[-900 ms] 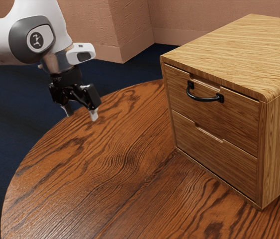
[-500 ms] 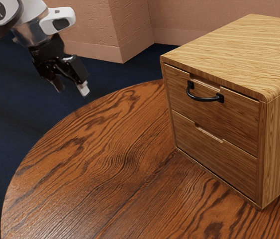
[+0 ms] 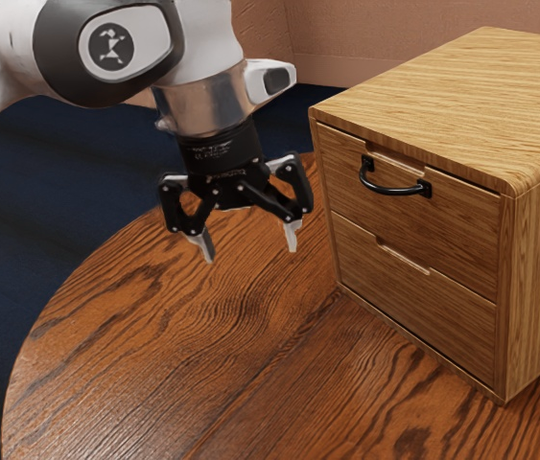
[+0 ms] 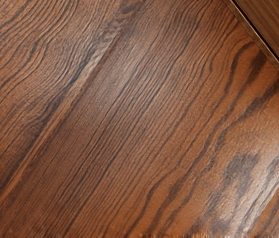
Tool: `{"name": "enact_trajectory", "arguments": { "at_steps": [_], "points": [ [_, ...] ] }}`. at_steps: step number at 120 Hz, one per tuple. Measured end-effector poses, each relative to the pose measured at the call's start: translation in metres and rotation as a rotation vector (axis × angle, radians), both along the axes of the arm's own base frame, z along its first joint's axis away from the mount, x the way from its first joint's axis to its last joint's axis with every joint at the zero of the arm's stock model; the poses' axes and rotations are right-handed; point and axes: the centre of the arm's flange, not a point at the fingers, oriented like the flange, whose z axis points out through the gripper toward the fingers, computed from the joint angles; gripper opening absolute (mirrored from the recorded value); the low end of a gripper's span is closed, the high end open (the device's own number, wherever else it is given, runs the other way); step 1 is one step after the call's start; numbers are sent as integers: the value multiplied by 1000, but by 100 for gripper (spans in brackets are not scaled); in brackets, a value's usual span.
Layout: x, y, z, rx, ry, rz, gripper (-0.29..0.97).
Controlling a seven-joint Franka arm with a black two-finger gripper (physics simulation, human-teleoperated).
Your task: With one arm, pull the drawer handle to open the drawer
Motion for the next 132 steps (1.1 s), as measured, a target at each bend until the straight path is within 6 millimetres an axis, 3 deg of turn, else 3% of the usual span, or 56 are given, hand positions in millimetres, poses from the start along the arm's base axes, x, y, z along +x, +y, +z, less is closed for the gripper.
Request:
{"name": "enact_trajectory", "arguments": {
  "at_steps": [20,30,36,42,51,71,76,80,85,94,99,118,132],
  "points": [
    [-18,-63,-1,9,22,95,68],
    [-36,-91,8,0,15,120,68],
    [-44,-102,13,-5,12,142,68],
    [-45,-99,16,-8,12,189,68],
    [-35,-65,20,-18,8,316,68],
    [6,81,10,-41,-50,697,68],
    [7,107,6,-49,-73,758,68],
    [6,117,2,-54,-91,782,68],
    [3,107,0,-64,-115,772,68],
    [-5,59,0,-87,-153,696,68],
    [-10,43,1,-99,-172,672,68],
    [-9,33,8,-129,-233,679,68],
    [-6,11,8,-143,-260,656,68]
  ]
}}
